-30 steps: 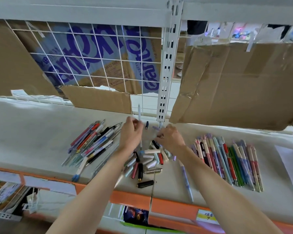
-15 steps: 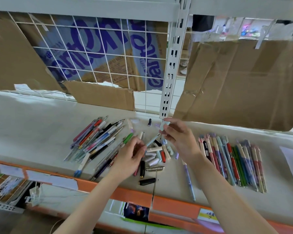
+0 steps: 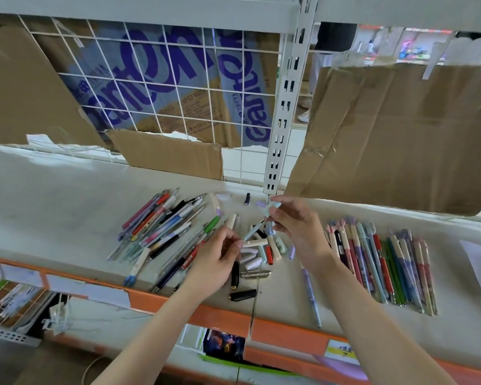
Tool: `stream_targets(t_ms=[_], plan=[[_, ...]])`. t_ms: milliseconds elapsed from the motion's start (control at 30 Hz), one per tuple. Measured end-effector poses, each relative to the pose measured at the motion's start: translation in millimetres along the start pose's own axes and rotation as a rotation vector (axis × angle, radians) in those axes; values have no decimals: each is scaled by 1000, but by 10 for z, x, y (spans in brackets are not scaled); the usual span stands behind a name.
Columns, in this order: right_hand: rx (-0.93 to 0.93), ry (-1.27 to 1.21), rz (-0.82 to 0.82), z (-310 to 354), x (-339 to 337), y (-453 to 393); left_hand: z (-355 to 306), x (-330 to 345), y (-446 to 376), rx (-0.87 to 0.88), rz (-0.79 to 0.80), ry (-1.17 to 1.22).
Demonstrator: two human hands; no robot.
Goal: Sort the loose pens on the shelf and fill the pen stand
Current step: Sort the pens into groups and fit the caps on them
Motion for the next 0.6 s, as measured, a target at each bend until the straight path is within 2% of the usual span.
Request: stream_targets(t_ms=[100,233,400,600], plan=[[-3,13,-13,19,-27,-5,16,-6,1,-29,20,28],[13,40,68,-2,74,24,-23,-16,-1,-15,7,-13],[59,-30,94,-55,100,44,-25,-22,12,-25,4,-7],[62,-2,114,-64,193,80,-124,3,12,-77,5,129]])
Point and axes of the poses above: each hand's wrist, its own y-axis away from the middle knuckle, its own x-axis out of the palm, z = x × y, the point moved 8 cm from there along -y, towards the middle knuckle, and after that the axes turned 1 degree about -x, right-handed, at the moved point
